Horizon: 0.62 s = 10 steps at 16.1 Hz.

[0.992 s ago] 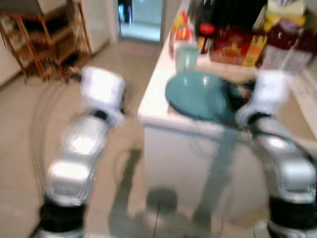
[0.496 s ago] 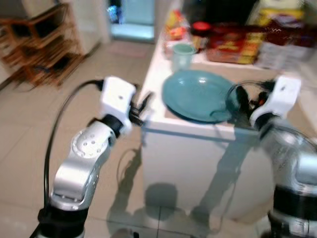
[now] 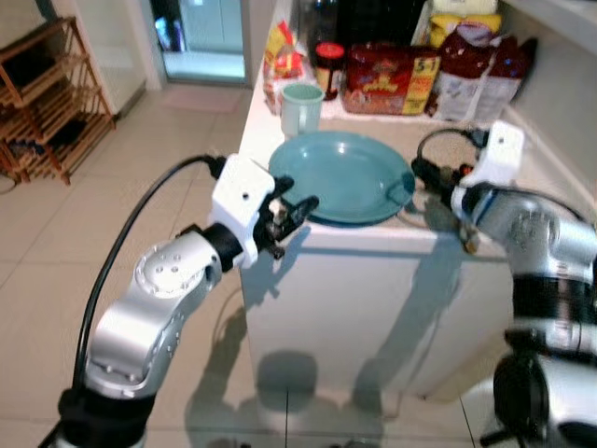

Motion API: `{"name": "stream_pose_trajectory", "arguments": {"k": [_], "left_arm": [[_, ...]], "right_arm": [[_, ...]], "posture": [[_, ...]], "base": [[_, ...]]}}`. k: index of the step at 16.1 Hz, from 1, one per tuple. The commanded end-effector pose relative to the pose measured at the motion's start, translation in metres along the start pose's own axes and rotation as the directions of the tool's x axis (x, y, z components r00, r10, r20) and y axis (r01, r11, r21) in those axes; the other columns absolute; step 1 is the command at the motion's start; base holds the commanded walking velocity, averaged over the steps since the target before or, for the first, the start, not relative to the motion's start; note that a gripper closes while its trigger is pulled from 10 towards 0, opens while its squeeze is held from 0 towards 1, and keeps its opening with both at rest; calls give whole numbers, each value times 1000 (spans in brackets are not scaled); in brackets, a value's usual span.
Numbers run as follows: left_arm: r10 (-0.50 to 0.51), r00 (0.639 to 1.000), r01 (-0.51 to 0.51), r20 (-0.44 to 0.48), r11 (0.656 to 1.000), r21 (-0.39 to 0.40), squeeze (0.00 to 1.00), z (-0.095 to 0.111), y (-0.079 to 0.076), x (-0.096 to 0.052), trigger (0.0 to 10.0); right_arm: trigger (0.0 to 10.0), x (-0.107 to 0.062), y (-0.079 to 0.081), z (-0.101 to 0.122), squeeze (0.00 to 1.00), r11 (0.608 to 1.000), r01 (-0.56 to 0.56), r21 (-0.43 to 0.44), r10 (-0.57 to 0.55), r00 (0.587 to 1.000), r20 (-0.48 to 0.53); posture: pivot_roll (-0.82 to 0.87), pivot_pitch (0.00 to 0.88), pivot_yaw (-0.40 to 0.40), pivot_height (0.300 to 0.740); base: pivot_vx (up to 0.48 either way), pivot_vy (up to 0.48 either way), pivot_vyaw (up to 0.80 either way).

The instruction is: Setting the table

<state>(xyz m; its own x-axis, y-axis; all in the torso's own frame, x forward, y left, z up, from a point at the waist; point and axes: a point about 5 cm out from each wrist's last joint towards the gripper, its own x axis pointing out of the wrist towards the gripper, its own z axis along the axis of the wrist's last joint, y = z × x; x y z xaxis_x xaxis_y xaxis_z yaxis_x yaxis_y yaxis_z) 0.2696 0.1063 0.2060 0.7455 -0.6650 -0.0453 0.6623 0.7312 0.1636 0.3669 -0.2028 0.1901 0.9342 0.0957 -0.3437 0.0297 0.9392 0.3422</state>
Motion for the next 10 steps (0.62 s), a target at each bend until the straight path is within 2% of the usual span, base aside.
{"name": "stream_pose_trajectory", "arguments": {"k": [1, 2, 4, 6, 8, 9, 10], "left_arm": [[-51, 999, 51, 7, 999, 5, 0, 4, -7, -2, 10000], [-70, 998, 70, 4, 998, 3, 0, 4, -11, -3, 10000], [-71, 997, 71, -1, 997, 2, 0, 4, -12, -4, 10000], [-82, 997, 82, -9, 997, -2, 0, 5, -14, -5, 10000], [-112, 993, 111, -23, 994, -11, 0, 4, -17, -5, 10000], [-119, 992, 119, -30, 993, -14, 0, 3, -18, -5, 10000], [-119, 992, 119, -31, 993, -14, 0, 3, -18, -5, 10000]], "right_arm": [[10000, 3, 0, -1, 0, 998, -29, 49, 32, 998, -52], [10000, 6, 4, -4, 0, 989, -88, 118, 100, 990, -97], [10000, 10, 10, -6, 0, 962, -182, 203, 213, 967, -139], [10000, 12, 11, -20, 0, 947, -193, 256, 253, 941, -225], [10000, 12, 13, -26, 0, 905, -220, 364, 314, 923, -223], [6941, 13, 13, -28, 0, 881, -231, 413, 341, 915, -216], [6941, 13, 13, -29, 0, 877, -230, 421, 344, 914, -217]], "posture": [[50, 0, -63, 740], [57, 0, -68, 740], [66, 0, -74, 740], [71, 0, -72, 740], [72, 0, -67, 740], [73, 0, -66, 740], [73, 0, -66, 740]], "base": [[0, 0, 0], [0, 0, 0], [0, 0, 0], [0, 0, 0], [0, 0, 0], [0, 0, 0], [0, 0, 0]]}}
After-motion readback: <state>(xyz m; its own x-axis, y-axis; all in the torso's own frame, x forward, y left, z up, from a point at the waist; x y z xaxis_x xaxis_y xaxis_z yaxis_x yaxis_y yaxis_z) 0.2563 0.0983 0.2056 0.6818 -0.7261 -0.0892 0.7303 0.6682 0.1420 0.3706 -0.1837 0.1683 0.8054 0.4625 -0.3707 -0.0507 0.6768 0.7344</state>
